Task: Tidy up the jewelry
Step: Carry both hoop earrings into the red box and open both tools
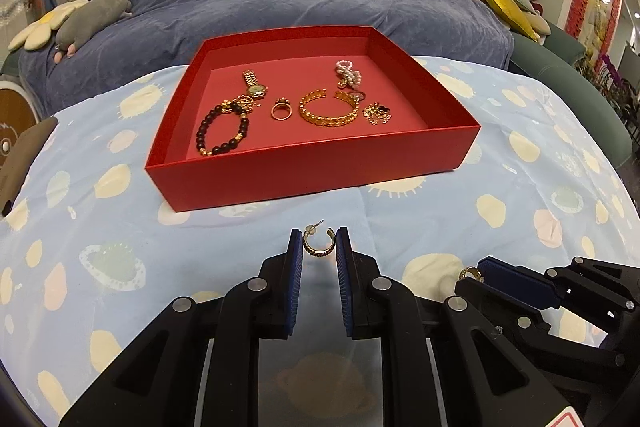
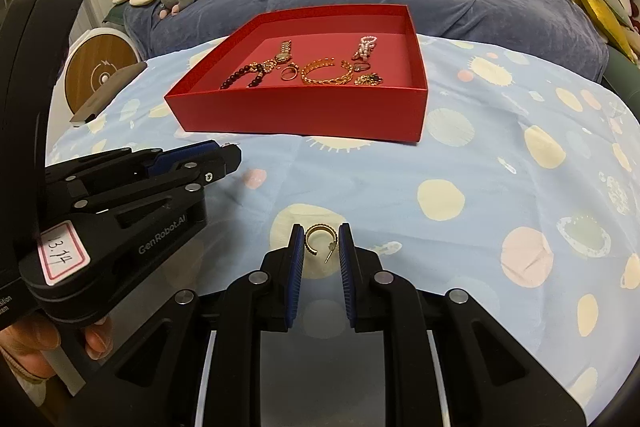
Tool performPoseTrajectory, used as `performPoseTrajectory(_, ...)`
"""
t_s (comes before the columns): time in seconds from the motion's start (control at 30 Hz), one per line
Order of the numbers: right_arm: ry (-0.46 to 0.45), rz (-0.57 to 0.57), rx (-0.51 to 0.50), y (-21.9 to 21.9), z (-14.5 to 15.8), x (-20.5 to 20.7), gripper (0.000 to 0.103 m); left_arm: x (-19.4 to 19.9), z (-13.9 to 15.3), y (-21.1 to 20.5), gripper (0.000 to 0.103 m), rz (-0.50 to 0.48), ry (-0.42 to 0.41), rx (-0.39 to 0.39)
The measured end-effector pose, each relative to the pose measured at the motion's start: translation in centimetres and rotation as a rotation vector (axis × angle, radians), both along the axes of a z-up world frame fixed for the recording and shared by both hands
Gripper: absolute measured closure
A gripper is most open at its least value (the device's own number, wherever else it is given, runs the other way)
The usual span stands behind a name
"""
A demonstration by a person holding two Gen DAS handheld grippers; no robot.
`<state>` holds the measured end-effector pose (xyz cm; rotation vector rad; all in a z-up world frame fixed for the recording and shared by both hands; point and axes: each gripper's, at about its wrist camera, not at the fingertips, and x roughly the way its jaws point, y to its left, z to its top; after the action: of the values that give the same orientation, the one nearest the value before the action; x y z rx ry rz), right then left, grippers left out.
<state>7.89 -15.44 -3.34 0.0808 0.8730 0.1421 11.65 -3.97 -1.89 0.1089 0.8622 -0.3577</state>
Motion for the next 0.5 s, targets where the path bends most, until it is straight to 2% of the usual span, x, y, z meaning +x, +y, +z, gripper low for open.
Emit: performPoseTrajectory(0.5, -0.015, 0.058, 0.002, 3.7, 0.7, 1.1, 0.086, -0.2, -0.3, 4.5, 0.089, 0.088, 0.038, 0.011)
